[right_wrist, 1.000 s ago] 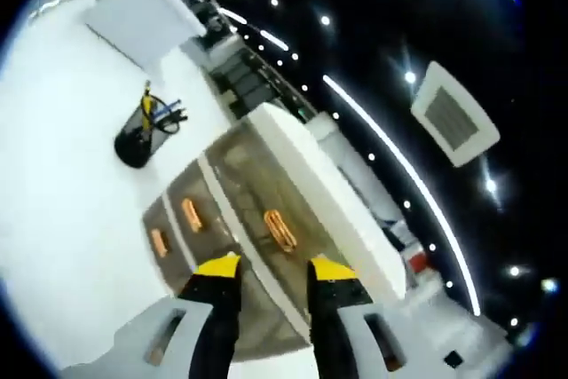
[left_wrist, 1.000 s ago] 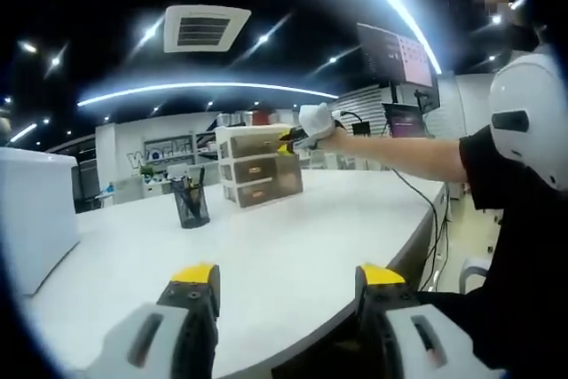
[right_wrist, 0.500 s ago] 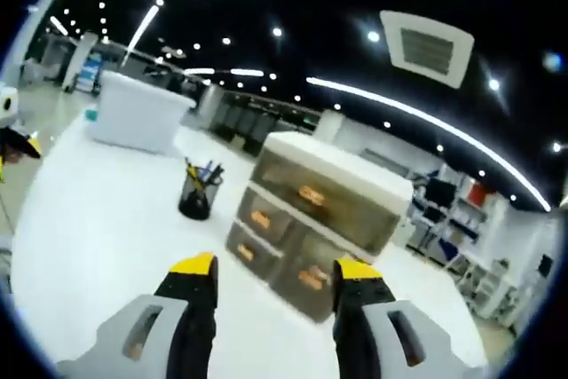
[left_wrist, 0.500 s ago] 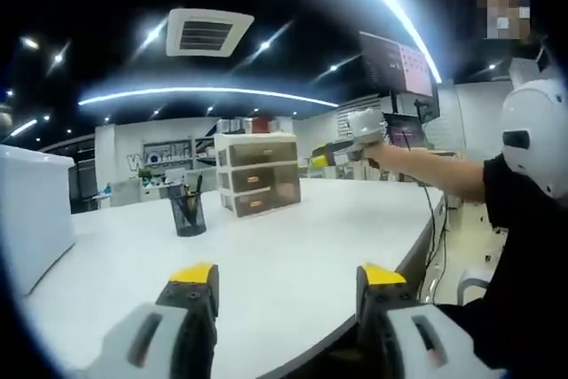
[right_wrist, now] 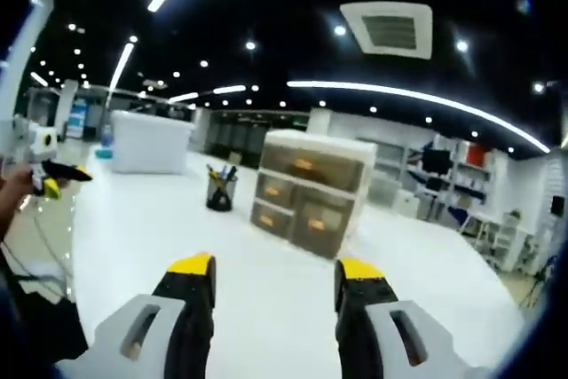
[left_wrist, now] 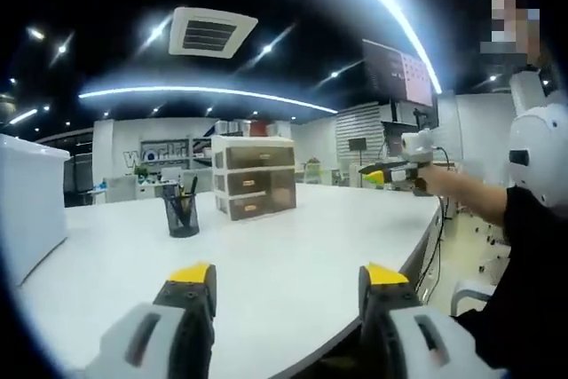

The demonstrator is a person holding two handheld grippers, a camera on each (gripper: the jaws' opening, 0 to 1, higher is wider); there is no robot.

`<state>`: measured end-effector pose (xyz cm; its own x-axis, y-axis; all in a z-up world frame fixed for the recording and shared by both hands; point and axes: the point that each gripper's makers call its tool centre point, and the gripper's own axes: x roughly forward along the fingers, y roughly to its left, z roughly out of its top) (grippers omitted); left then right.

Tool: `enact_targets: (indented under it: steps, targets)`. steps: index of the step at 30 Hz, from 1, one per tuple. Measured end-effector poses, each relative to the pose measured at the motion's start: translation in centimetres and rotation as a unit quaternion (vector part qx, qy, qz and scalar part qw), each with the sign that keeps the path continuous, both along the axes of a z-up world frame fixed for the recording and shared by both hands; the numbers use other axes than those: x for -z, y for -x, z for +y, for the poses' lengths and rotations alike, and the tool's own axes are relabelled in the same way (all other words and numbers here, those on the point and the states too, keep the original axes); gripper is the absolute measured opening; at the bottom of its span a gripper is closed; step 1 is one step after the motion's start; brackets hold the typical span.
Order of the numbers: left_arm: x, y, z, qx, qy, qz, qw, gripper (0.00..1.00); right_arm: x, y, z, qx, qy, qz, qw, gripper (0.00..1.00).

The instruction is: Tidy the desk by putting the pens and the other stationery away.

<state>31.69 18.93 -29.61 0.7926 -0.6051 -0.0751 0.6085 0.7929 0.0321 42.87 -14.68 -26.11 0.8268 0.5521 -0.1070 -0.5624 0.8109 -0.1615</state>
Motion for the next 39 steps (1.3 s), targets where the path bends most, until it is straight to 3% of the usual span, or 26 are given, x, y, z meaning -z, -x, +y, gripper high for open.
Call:
enact_targets:
  steps: [8, 21, 26, 27, 39]
  targets:
    - [-0.2, -0.1, 0.0, 0.005, 0.002, 0.004, 1.0, 0.67, 0.5, 3.4, -3.0, 0.023, -0.026, 0.008, 0.9994, 0.55]
    - [-0.7, 0.0, -0.8, 0.023, -0.001, 0.006, 0.9997, 0.68, 1.6, 8.3, -5.1, 0.052, -0.05, 0.026, 0.9971, 0.63]
    - [-0.6, 0.1, -0.6, 0.023, -0.005, 0.01, 0.9997, 0.69, 1.8, 8.9, -5.2, 0.056, -0.05, 0.029, 0.9968, 0.67]
    - [-0.6, 0.1, -0.6, 0.022, -0.005, 0.011, 0.9997, 0.7, 2.3, 10.1, -5.3, 0.058, -0.049, 0.039, 0.9963, 0.68]
    - [-0.4, 0.2, -0.4, 0.019, -0.008, 0.014, 0.9997, 0.72, 3.7, 11.3, -5.4, 0.059, -0.054, 0.061, 0.9949, 0.69]
